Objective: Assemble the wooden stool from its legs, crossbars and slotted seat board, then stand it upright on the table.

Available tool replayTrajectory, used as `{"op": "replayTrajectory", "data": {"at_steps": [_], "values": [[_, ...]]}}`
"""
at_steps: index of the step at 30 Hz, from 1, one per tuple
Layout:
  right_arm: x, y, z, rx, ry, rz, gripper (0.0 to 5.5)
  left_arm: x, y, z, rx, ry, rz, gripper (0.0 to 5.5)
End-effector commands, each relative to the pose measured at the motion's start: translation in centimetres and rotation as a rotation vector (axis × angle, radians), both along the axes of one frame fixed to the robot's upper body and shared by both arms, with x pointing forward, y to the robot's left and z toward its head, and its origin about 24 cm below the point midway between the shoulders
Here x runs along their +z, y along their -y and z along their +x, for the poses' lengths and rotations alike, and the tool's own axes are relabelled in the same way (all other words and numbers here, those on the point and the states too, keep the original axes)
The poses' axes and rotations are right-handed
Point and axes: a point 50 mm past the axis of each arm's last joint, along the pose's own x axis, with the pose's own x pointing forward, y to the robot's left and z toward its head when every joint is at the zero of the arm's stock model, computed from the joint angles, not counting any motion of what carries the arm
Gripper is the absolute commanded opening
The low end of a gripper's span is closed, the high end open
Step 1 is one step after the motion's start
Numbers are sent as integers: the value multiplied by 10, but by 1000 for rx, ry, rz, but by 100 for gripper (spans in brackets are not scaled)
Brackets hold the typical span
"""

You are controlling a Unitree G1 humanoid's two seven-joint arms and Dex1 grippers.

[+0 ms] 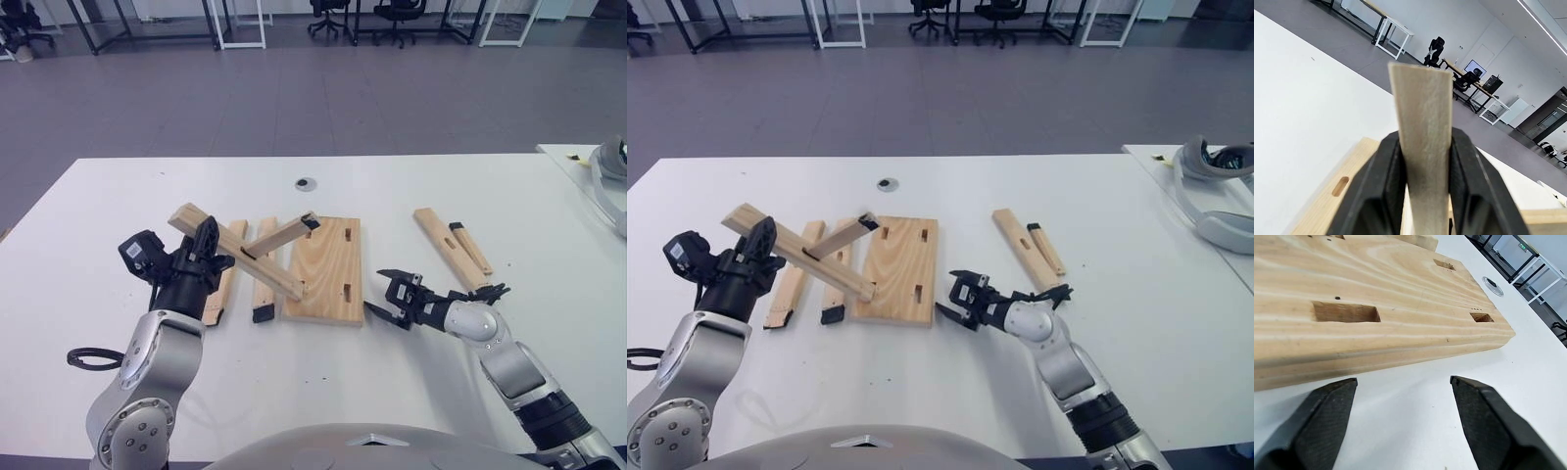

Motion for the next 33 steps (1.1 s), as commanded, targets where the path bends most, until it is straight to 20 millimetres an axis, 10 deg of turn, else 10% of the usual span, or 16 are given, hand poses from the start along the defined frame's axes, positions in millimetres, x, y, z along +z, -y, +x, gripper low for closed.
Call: {"op": "replayTrajectory", "data": {"at_steps": [1, 13, 33], "values": [[-5, -3, -4, 13, -31, -6, 357, 1, 3, 2, -18, 3, 52, 102], [-6, -3, -4, 20, -38, -16, 357, 6, 15, 5, -79, 59, 169, 102], [1, 6, 2, -34, -29, -73, 357, -41, 57, -11, -284, -280, 563, 102]]}}
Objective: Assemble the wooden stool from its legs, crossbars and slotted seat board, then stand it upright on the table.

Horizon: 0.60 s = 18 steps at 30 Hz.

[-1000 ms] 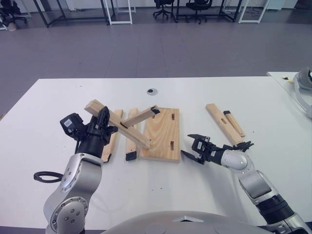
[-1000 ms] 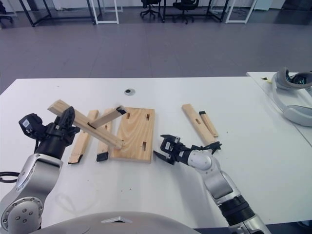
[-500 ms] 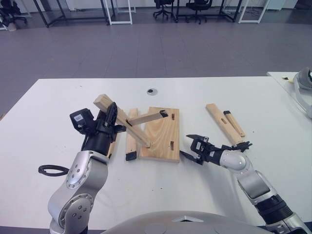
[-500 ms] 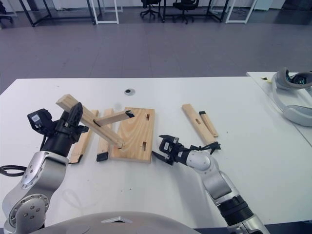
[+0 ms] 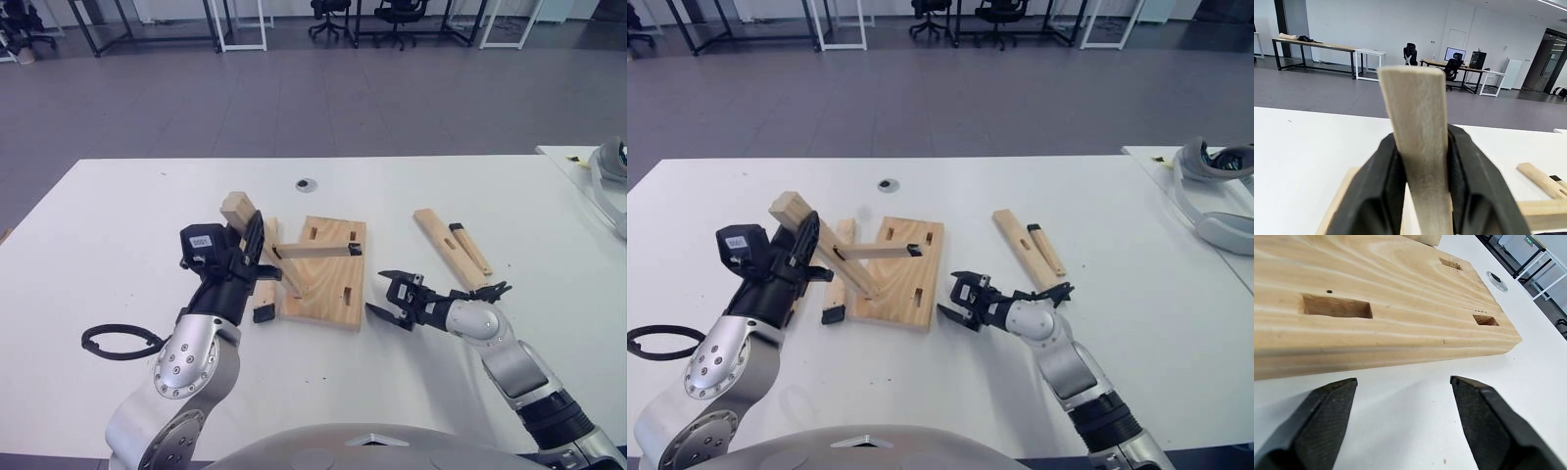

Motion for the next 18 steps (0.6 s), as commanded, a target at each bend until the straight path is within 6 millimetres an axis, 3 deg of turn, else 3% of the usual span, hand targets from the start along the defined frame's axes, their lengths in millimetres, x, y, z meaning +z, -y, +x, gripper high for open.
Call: {"op": "replayTrajectory", "data": {"at_steps": [1, 11, 14, 17, 18], "values": [[-2, 3, 2, -28, -5, -46, 357, -53, 7, -4, -50, -346, 175, 102], [-1, -1, 9, -73, 26, -45, 357, -74, 16, -5, -99, -447, 219, 102], [-2, -2, 13, -78, 32, -45, 357, -54, 13, 7, -57, -331, 217, 102], [-4, -6, 16, -84, 40, -34, 357, -22, 5, 19, 24, -160, 152, 102], [-4, -7, 16, -86, 42, -31, 357, -11, 1, 22, 51, -106, 147, 139]]}}
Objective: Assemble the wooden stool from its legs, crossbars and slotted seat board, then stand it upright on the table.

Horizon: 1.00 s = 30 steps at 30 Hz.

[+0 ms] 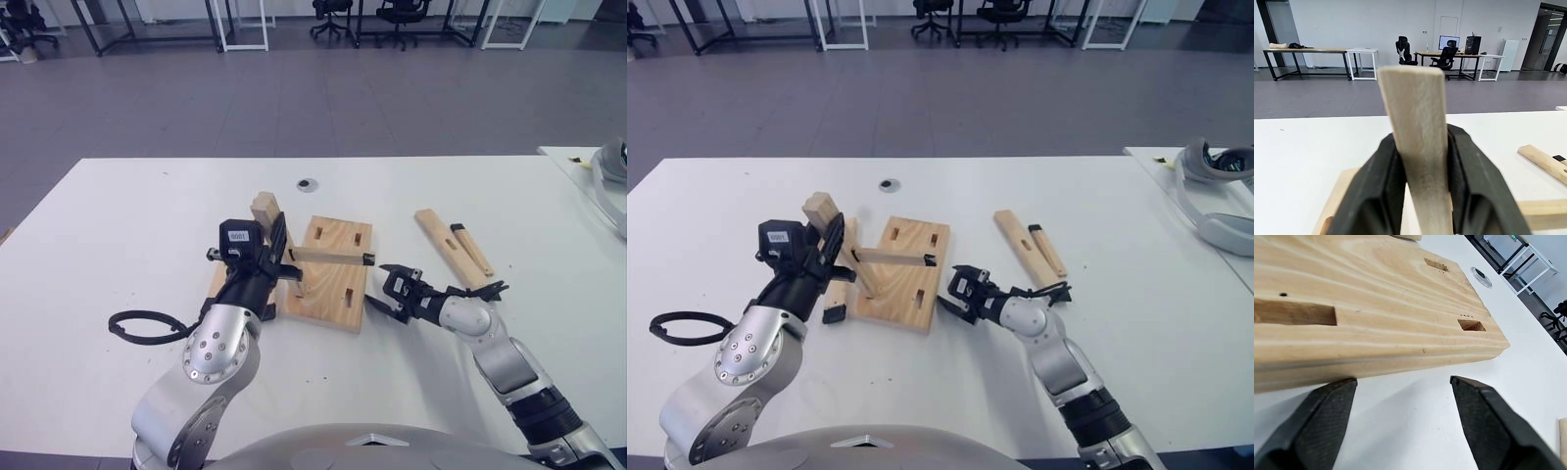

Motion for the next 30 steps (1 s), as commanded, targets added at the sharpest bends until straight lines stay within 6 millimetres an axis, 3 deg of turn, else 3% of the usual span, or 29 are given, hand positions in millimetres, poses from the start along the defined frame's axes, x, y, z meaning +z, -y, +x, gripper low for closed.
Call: {"op": "replayTrajectory", "data": {"at_steps": [1, 3, 12, 17, 23, 30], "values": [[-4, -3, 4, -14, -2, -4, 357, 2, -18, 11, 102, -22, 63, 148], [-4, -5, 5, -17, 2, 5, 357, 15, -22, 13, 117, 42, 63, 183], [-6, -8, 8, -25, 11, 19, 357, 38, -18, 12, 29, 185, 21, 347], [15, -15, 15, -14, 50, 180, 357, 56, -41, 17, 66, 267, 30, 433], [40, -39, 10, 127, 28, 412, 357, 102, -63, 13, -56, 537, -182, 539], [23, -76, 11, 289, -93, 293, 357, 108, -115, 15, 99, 558, -130, 539]]}}
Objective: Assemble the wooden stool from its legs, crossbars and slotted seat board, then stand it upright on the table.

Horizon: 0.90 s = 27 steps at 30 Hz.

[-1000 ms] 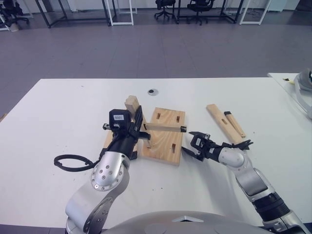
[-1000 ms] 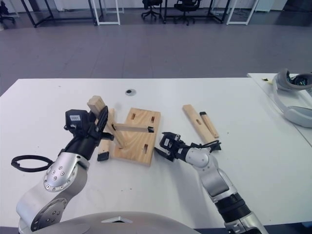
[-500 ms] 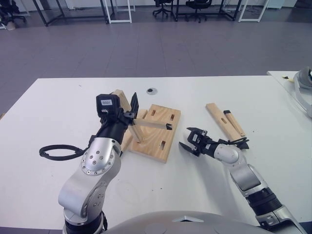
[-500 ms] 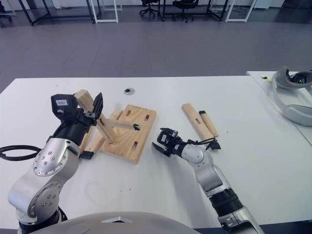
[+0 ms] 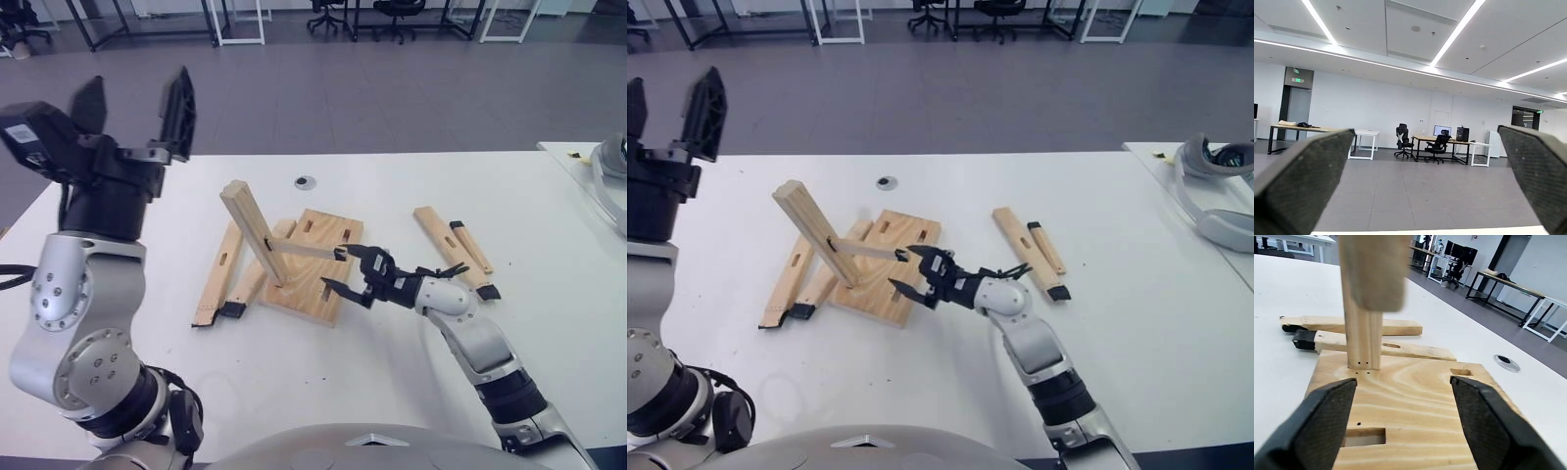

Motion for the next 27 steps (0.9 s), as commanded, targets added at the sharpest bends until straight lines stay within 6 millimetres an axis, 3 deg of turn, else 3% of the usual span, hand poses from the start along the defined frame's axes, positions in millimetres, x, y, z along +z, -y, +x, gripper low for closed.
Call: {"op": "replayTrajectory", "data": {"at_steps": [1, 5, 8, 11, 15, 20, 25, 27], "values": [[-9, -17, 2, 95, -62, -90, 357, -2, -24, 2, 92, -16, -14, 539], [-25, -19, -3, 145, -166, -168, 357, -11, -40, 4, 165, -53, -2, 539], [-40, -4, -3, 111, -233, -280, 357, -18, -48, 5, 200, -72, -5, 539], [-47, 24, 1, 61, -282, -393, 357, -22, -51, 4, 217, -77, 1, 539], [-48, 77, 12, -34, -371, -522, 357, -27, -55, 2, 237, -86, 12, 539], [-35, 107, 28, -83, -342, -559, 357, -42, -45, 4, 185, -163, 45, 539], [-20, 91, 29, -6, -296, -386, 357, -125, -3, 6, -51, -634, 142, 539], [-22, 90, 26, 11, -309, -366, 357, -141, 9, 3, -148, -730, 120, 539]]}}
